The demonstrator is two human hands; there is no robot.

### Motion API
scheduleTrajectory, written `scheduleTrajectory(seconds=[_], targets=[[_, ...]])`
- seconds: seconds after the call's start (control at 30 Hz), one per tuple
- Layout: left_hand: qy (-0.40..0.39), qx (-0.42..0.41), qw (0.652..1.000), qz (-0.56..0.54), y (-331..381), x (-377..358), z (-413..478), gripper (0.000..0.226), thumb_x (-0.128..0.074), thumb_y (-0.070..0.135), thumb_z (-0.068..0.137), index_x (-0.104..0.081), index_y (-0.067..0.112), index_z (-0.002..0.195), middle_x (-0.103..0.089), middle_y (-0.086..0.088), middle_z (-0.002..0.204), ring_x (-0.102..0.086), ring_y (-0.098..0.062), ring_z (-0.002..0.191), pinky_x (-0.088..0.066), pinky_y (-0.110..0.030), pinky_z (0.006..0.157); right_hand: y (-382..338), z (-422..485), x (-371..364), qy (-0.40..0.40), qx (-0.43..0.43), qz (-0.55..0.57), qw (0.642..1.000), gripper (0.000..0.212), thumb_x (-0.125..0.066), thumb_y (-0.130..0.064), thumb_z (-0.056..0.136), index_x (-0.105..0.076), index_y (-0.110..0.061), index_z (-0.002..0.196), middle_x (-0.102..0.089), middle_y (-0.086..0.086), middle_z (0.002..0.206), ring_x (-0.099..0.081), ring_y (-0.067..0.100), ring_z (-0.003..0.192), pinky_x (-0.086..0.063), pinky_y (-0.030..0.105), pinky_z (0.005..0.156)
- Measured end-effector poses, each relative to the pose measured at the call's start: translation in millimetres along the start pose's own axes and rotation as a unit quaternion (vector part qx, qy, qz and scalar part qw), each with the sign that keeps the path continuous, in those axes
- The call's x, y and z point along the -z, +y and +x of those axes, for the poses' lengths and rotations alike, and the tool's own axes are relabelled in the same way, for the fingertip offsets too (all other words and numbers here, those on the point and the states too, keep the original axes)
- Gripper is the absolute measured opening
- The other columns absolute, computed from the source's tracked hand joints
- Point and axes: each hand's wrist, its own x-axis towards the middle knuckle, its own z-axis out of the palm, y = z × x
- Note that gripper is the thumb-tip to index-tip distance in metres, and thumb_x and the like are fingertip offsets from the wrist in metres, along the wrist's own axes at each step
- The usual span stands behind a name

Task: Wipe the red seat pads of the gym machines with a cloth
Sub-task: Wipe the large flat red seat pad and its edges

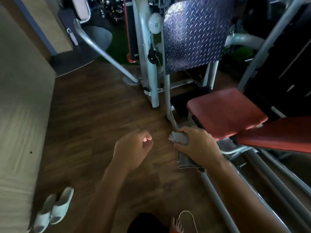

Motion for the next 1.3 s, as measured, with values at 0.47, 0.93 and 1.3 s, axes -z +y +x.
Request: scheduleTrajectory(seconds=[0.47, 0.93, 1.3], targets=[[-0.076, -0.197, 0.976, 0.058, -5, -3, 300, 0.022, -0.056, 0.043, 0.099, -0.068, 0.031, 0.113, -0.065, 0.013, 0.108, -0.062, -0.005, 0.096, -0.053, -0.027, 0.079, 36, 217, 23, 0.027, -0.191, -0.034, 0.981, 0.018, -0.064, -0.049, 0.086, -0.063, -0.040, 0.101, -0.060, -0.014, 0.093, -0.056, 0.008, 0.081, -0.047, 0.033, 0.073], [-0.159, -0.328, 0.928, 0.076, 67, -56, 482, 0.023, -0.055, 0.042, 0.100, -0.064, 0.030, 0.117, -0.063, 0.010, 0.111, -0.062, -0.009, 0.098, -0.037, -0.024, 0.069, 120, 296, 61, 0.113, -0.374, -0.005, 0.921, 0.025, -0.069, -0.052, 0.081, -0.061, -0.032, 0.091, -0.059, -0.012, 0.088, -0.058, 0.016, 0.078, -0.048, 0.037, 0.073], [-0.230, -0.408, 0.875, 0.124, 131, -118, 574, 0.023, -0.052, 0.043, 0.101, -0.063, 0.031, 0.117, -0.061, 0.012, 0.113, -0.061, -0.010, 0.095, -0.043, -0.027, 0.069, 190, 344, 58, 0.094, -0.421, 0.034, 0.901, 0.038, -0.061, -0.061, 0.089, -0.047, -0.033, 0.109, -0.054, -0.008, 0.106, -0.061, 0.023, 0.095, -0.050, 0.044, 0.083]])
